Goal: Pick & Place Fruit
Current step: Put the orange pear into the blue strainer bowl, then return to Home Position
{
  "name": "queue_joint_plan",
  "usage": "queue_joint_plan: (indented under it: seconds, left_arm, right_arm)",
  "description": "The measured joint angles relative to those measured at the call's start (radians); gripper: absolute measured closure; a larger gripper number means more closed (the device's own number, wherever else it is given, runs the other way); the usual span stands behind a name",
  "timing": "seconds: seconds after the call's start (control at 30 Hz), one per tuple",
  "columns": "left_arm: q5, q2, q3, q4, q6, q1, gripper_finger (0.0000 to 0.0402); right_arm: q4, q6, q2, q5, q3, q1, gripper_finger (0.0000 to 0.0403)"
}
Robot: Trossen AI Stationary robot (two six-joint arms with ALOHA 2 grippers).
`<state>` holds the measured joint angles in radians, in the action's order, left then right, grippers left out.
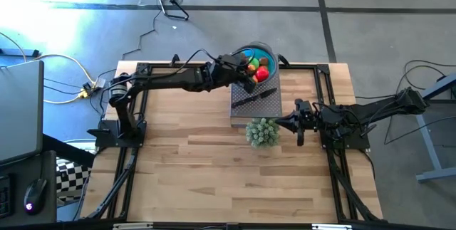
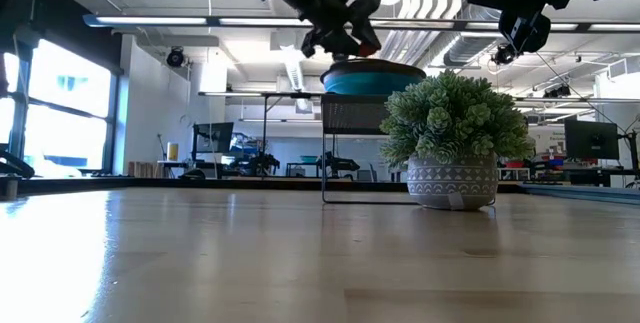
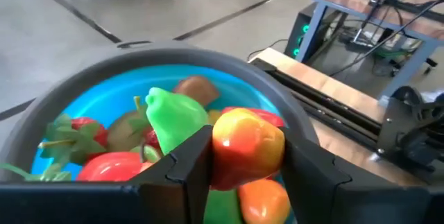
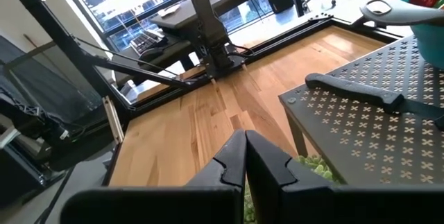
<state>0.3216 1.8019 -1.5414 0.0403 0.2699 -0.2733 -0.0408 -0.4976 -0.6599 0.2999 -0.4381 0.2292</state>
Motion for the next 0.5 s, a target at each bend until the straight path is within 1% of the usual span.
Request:
queue_joint_plan:
  seconds: [0.13, 0.3, 0.4, 0.5]
  left_arm:
    - [-0.001, -0.001, 0.000, 0.003, 0.000, -0.002, 0.0222]
    - [0.000, -0.001, 0.000, -0.045, 0.000, -0.002, 0.0180]
    - [0.000, -0.001, 0.000, -0.052, 0.000, -0.002, 0.0173]
    - [0.000, -0.004, 0.000, -0.046, -0.002, -0.002, 0.0183]
  right_arm:
    - [0.000, -0.001, 0.000, -0.012, 0.000, 0.000, 0.0400]
    - [0.000, -0.001, 0.000, -0.012, 0.000, 0.000, 0.0400]
    - [0.000, -0.002, 0.000, -0.012, 0.000, 0.000, 0.0400]
    - [0.000, -0.002, 0.000, -0.012, 0.000, 0.000, 0.0400]
